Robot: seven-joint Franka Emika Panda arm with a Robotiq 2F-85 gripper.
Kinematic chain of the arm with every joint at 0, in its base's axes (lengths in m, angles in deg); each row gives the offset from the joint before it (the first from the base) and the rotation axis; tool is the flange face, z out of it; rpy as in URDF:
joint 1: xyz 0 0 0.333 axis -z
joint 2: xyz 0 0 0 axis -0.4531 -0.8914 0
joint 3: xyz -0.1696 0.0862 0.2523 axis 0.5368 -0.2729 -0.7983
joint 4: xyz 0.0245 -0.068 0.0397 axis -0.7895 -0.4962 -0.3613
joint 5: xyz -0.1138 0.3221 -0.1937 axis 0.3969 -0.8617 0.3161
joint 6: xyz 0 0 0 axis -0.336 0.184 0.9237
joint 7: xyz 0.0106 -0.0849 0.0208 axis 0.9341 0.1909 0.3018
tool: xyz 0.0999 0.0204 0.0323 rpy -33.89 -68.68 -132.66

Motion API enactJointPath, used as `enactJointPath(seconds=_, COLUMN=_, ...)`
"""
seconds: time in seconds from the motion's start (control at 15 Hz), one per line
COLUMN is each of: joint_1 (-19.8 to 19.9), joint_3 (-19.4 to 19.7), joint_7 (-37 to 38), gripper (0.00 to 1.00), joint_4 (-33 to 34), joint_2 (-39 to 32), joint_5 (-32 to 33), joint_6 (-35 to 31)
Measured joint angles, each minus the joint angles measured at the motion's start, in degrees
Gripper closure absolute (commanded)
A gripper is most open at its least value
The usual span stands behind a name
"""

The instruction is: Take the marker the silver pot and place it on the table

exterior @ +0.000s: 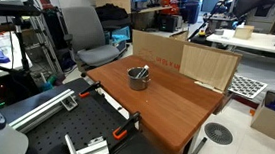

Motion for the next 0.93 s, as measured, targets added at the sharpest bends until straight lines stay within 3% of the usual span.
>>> enactJointPath(seconds=0.6, joint_1=2.2, joint_3=0.6, joint_7=-0.1, gripper=0.0, joint_4=-2.0, joint_2=-0.7, joint_5=3.0, joint_6=-0.3)
enactJointPath(seconds=0.93, joint_1=4.4, joint_3=1.0, joint_7=-0.1, gripper=0.0, joint_4=-4.2, joint_2=-6.2, joint_5=8.0, joint_6=-4.8)
